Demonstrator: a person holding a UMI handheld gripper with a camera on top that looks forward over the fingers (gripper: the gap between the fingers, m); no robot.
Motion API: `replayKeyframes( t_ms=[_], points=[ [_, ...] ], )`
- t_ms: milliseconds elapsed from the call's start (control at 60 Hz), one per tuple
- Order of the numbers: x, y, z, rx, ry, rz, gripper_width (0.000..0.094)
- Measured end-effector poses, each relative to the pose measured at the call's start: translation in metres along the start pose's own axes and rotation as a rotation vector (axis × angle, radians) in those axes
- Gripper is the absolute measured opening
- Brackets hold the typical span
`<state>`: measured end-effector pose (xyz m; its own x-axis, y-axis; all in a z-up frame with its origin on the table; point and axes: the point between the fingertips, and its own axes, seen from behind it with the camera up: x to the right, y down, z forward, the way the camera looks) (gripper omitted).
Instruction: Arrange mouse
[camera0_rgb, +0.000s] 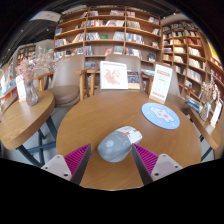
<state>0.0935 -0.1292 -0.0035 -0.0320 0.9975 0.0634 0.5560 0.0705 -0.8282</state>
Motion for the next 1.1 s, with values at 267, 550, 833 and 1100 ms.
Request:
replayKeyframes(
  t_ms=[267,550,833,1100],
  points=[
    [0.008,-0.027,0.053,-0.041,-0.001,0.043,0.0855],
    [0.003,-0.047,0.087,-0.076,-0.01,0.041,0.0851],
    [0.001,-0.049,0.091,-0.074,-0.021,0.011,0.0459],
    [0.049,-0.124,0.068,0.024,-0.073,0.05,0.0444]
  ],
)
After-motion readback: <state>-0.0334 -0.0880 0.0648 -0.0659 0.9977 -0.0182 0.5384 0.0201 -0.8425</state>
